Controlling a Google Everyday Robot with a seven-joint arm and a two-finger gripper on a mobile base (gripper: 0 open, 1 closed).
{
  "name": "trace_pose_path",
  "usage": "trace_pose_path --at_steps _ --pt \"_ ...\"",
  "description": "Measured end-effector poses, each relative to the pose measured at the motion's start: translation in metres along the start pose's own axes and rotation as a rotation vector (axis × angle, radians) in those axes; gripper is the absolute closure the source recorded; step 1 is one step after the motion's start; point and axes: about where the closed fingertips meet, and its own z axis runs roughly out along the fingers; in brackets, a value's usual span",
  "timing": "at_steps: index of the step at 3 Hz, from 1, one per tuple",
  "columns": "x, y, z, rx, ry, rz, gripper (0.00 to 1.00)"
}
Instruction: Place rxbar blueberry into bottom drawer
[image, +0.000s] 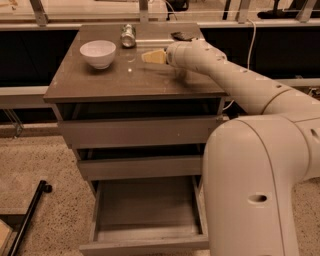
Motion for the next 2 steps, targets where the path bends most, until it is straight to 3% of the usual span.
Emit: trace_pose_path --at_steps 1,2 --pt "0.009 -0.015 0.006 0.035 0.007 0.044 0.15" --pt "0.018 -0.027 0.005 0.065 0.012 0.085 0.45"
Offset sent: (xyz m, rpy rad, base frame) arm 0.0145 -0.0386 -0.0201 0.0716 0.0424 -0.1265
